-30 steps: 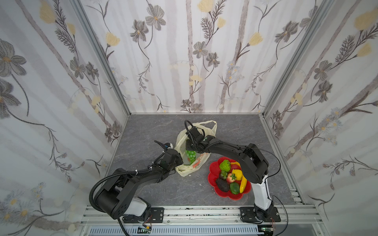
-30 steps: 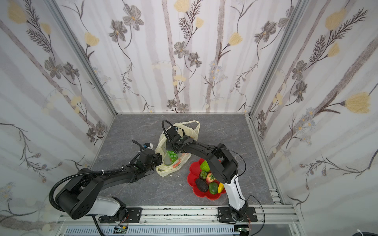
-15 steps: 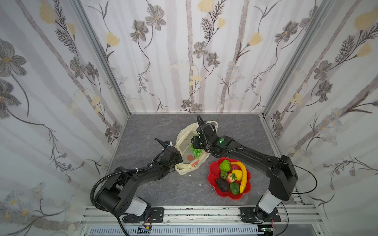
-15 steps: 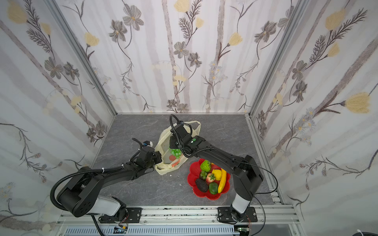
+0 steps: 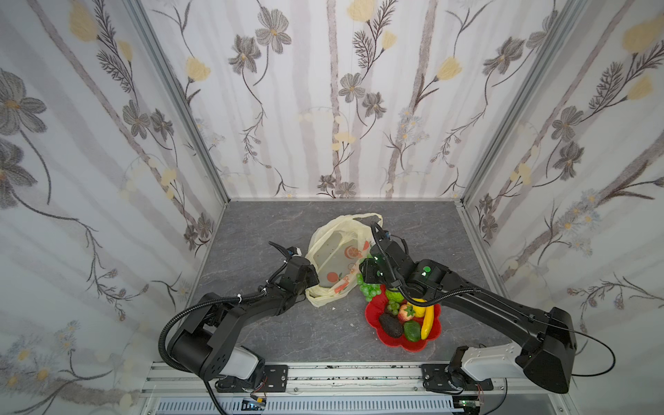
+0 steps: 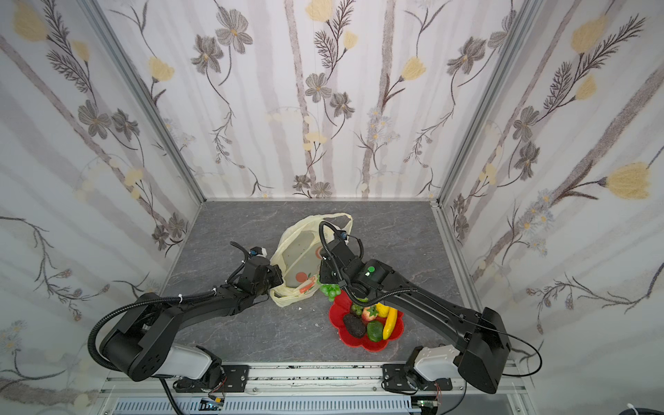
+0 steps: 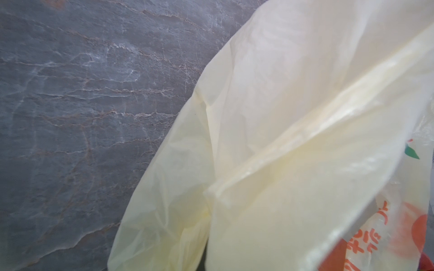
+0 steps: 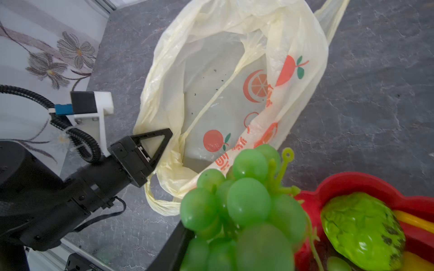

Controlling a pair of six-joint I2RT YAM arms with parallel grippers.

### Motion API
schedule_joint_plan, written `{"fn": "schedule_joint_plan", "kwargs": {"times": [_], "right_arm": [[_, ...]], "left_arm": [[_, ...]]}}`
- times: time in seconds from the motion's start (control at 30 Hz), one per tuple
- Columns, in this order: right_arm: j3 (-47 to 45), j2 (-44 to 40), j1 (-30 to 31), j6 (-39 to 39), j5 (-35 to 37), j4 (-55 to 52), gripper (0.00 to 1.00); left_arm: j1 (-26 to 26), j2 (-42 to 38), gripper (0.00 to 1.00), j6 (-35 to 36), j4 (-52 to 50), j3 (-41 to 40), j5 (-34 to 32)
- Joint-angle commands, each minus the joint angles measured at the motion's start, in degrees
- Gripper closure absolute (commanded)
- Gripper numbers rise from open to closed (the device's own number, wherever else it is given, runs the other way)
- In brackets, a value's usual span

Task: Take fruits out of the plastic bag
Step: Place the fruit on the plate.

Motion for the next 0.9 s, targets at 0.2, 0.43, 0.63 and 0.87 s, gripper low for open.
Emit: {"fn": "schedule_joint_plan", "kwargs": {"times": [0.2,0.43,0.63,0.87], "right_arm": [[-8.4,-5.2,2.0,8.7,1.1,-0.3,0.62],[-11.2,-7.1,4.3,12.0,2.0,-2.4,0.61],[-12.7,-9.1,5.5,14.2,2.1,-4.5,0.61],[-15.3,-13.0,8.2,17.4,3.2,-8.3,0.61]], "left_arm": [[0.2,-0.7,1.00,1.1,0.1,0.4,-0.8],[0.2,-2.3,1.00,1.1,0.1,-0.9,-1.2],[0.2,-3.8,1.00,0.9,0.0,-2.1,-1.5],[0.2,-5.3,1.00,0.9,0.0,-3.3,-2.0]]}}
